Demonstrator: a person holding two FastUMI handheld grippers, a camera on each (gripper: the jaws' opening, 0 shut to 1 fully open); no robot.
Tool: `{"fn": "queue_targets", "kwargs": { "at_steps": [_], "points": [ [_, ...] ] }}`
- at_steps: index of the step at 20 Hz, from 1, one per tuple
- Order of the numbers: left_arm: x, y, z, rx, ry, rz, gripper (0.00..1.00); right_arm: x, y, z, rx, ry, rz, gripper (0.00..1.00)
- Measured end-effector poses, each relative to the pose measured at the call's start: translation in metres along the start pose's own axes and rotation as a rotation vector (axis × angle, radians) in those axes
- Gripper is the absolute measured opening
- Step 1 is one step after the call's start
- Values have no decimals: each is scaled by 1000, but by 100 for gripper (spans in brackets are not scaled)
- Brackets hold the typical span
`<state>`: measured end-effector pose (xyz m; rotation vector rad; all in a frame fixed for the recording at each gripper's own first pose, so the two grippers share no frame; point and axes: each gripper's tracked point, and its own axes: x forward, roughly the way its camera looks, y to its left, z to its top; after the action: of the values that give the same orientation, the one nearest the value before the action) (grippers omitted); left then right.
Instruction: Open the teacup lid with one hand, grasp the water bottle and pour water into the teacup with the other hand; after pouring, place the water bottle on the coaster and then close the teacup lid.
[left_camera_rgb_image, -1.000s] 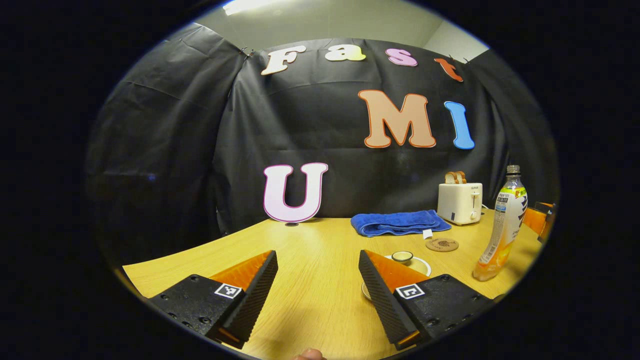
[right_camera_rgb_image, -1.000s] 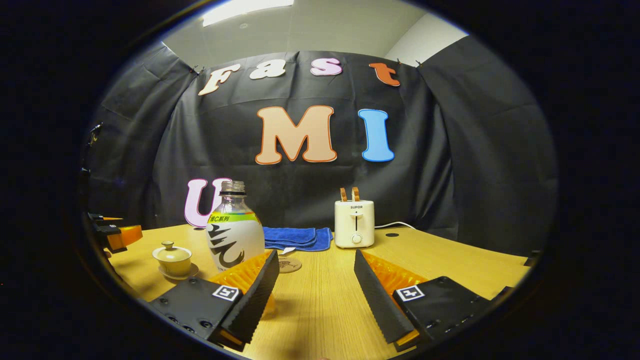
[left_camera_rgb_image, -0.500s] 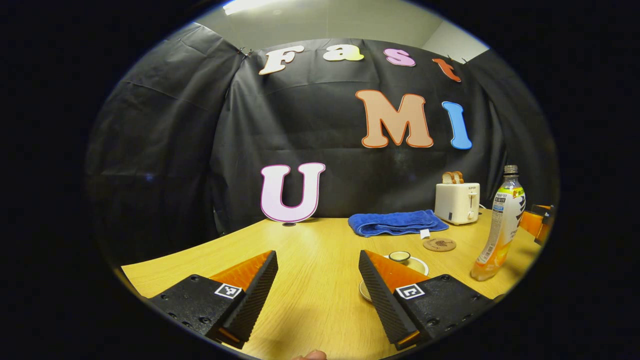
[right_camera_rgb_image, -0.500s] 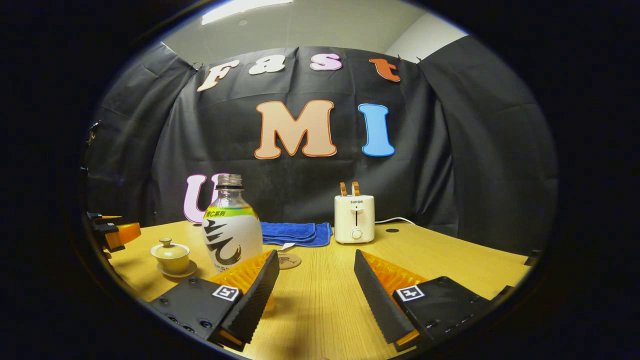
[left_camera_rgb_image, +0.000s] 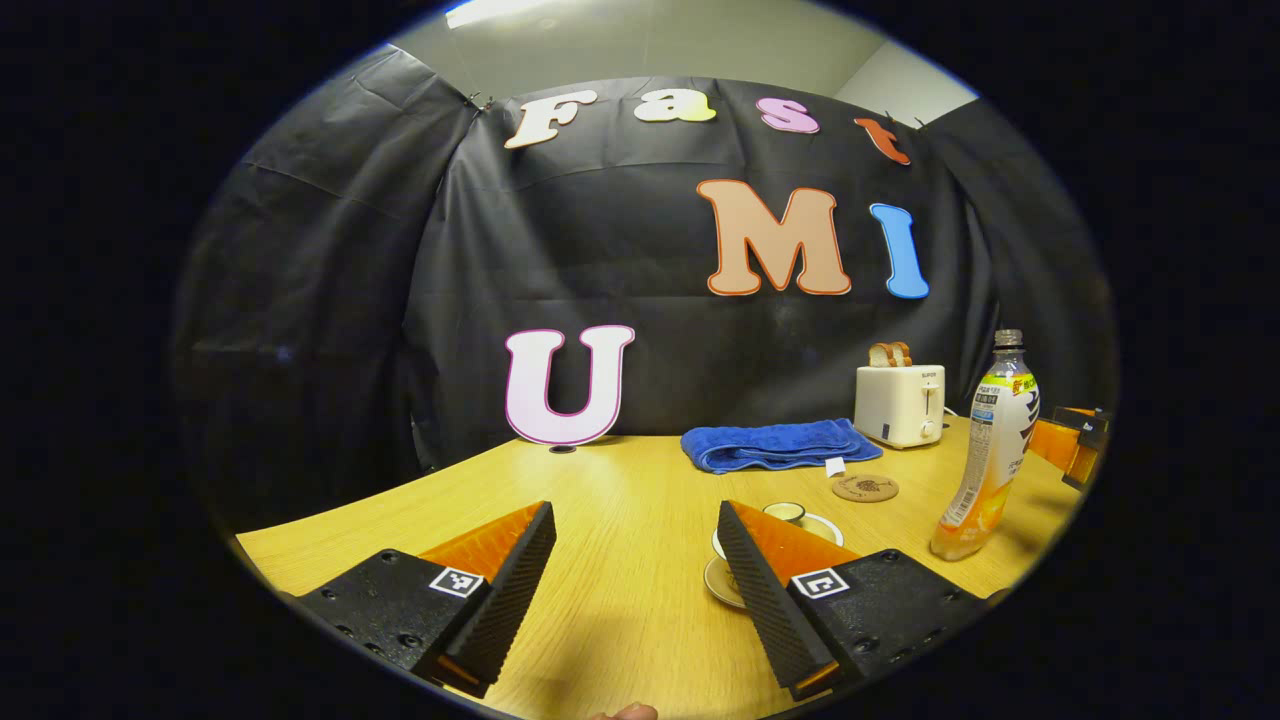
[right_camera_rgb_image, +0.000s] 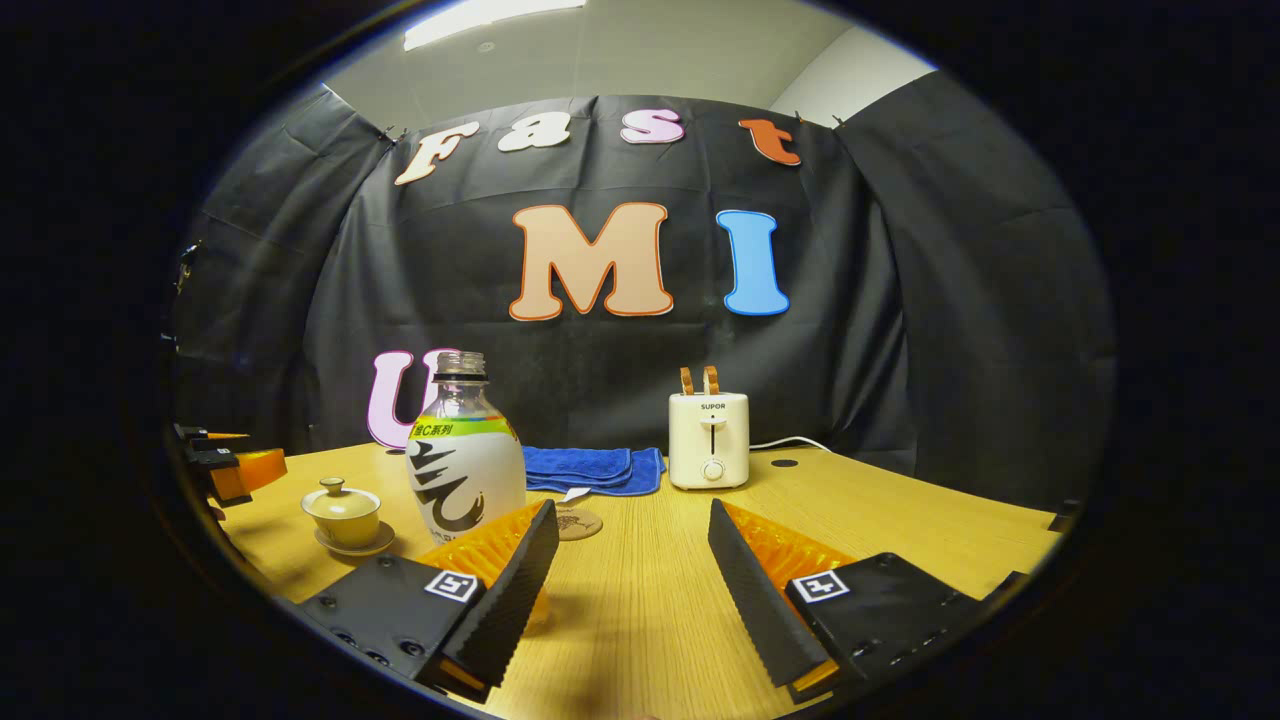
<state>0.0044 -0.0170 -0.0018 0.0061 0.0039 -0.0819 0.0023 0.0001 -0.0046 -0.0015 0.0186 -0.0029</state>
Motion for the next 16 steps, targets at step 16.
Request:
{"fn": "queue_targets", "kwargs": {
  "at_steps": [16],
  "points": [
    [29, -78, 2, -6, 93, -272, 95, 0, 0, -1, -1, 2, -4, 94]
  ]
}}
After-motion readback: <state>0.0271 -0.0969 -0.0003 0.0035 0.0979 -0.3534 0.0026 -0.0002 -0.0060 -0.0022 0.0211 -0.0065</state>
